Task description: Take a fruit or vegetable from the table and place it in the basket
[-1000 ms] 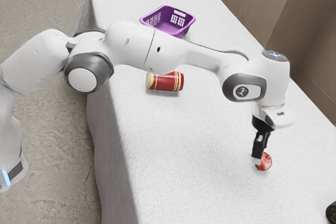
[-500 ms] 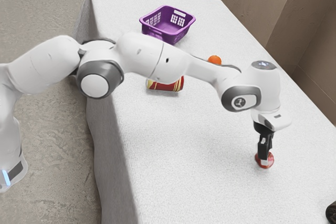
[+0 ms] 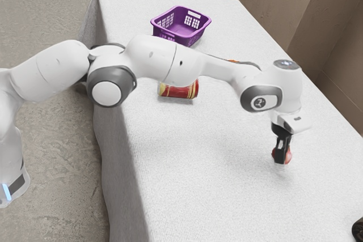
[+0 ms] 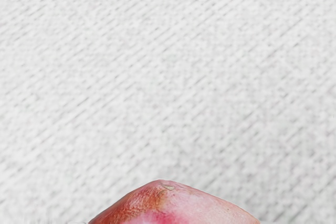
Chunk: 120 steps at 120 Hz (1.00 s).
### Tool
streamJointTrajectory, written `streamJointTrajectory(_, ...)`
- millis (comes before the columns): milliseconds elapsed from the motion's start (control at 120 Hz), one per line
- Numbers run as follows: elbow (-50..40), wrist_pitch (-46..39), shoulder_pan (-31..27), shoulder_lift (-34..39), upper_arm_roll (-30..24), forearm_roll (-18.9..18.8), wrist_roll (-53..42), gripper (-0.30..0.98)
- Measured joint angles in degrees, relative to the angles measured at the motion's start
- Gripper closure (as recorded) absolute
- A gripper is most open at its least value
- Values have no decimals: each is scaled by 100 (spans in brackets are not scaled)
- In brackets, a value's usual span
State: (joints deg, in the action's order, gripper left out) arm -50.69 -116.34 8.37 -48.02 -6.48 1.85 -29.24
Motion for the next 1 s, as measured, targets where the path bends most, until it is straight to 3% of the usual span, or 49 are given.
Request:
streamJointTrajectory(92, 545, 1172, -116, 232, 5, -397, 1, 33)
streamJointTrajectory(208, 666, 2309, -813, 1436, 92, -873, -38, 31)
streamJointTrajectory(333, 693, 2914, -1350, 2176, 1144, -1099, -152, 31)
streamJointTrajectory(525, 696, 3140, -2655, 2595, 1485, -1154, -317, 31)
streamJointTrajectory(608, 679, 3133, -2900, 2577, 1489, -1133, -397, 31)
streamJointTrajectory(767, 401, 2881, -3884, 2363, 1488, -955, -525, 32)
streamJointTrajectory(1000, 229, 2233, -4444, 1965, 1468, -686, -657, 32)
